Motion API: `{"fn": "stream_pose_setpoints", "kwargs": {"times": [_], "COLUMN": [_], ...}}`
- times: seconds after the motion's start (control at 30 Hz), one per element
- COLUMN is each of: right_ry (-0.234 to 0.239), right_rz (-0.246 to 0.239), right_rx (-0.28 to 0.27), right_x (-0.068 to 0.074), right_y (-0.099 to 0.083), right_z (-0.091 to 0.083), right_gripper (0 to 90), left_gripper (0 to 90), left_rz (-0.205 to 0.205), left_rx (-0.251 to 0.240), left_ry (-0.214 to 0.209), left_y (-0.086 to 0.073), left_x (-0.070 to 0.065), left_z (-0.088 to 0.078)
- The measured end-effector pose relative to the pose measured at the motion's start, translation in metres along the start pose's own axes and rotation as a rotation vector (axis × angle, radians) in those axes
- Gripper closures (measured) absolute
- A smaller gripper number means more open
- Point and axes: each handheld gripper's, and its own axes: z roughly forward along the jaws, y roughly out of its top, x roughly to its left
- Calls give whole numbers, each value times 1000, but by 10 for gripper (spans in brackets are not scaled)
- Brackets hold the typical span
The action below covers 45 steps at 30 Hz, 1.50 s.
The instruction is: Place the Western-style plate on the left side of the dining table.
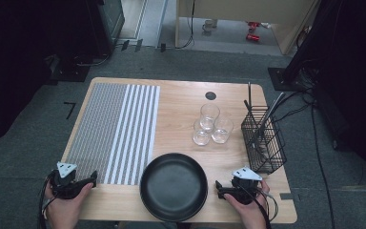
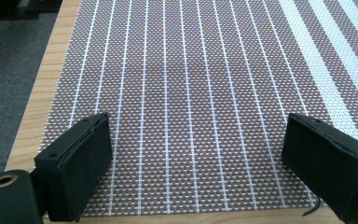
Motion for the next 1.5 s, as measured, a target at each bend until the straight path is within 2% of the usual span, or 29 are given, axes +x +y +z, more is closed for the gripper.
{"fn": "stream_pose_setpoints", "kwargs": {"times": [0.1, 0.17, 0.27, 0.37, 0.53, 0.67, 0.73, 0.83, 0.87, 0.93, 0.97, 1.0, 1.03, 1.07, 1.1, 1.23, 1.4, 1.5], "right_ry": [-1, -2, -12, -8, -4, -5, -1, -5, 15, 15, 12, 13, 13, 27, 27, 46, 112, 127], "right_rz": [2, 4, 15, 23, 34, 33, 37, 35, 37, 34, 30, 32, 32, 46, 46, 50, 64, 70], "right_rx": [0, -15, -25, -30, -65, -82, -97, -115, -125, -128, -134, -135, -135, -141, -141, -148, -147, -150], "right_x": [-3, -3, -3, -2, 4, 10, 15, 22, 26, 27, 32, 33, 33, 37, 37, 45, 54, 58], "right_y": [-1, -2, -4, -3, 3, 7, 10, 15, 18, 19, 21, 21, 21, 23, 23, 27, 35, 40], "right_z": [-1, -3, -7, -10, -19, -23, -26, -32, -36, -37, -40, -40, -40, -42, -42, -45, -50, -53], "right_gripper": [6, 66, 91, 91, 92, 92, 92, 92, 93, 94, 94, 94, 94, 94, 94, 94, 94, 94], "left_gripper": [85, 87, 87, 87, 87, 87, 87, 87, 87, 87, 87, 87, 87, 87, 87, 87, 87, 87], "left_rz": [-1, -2, -25, -48, -32, -43, -21, -9, -7, -8, -41, -41, -54, -34, -34, -15, 11, 21], "left_rx": [0, 1, 14, -14, -36, -51, -55, -63, -70, -74, -79, -79, -86, -102, -102, -118, -119, -119], "left_ry": [-1, -1, 13, -6, -17, -37, -39, -56, -68, -80, -128, -128, -151, -140, -140, -162, -182, -195], "left_y": [0, 0, 2, 5, 7, 9, 11, 13, 15, 16, 18, 18, 20, 23, 23, 28, 31, 32], "left_x": [0, 1, 1, 2, -3, -9, -15, -22, -26, -27, -28, -28, -29, -34, -34, -42, -52, -57], "left_z": [0, 0, -2, -8, -18, -21, -22, -25, -28, -30, -34, -34, -37, -42, -42, -52, -57, -60]}}
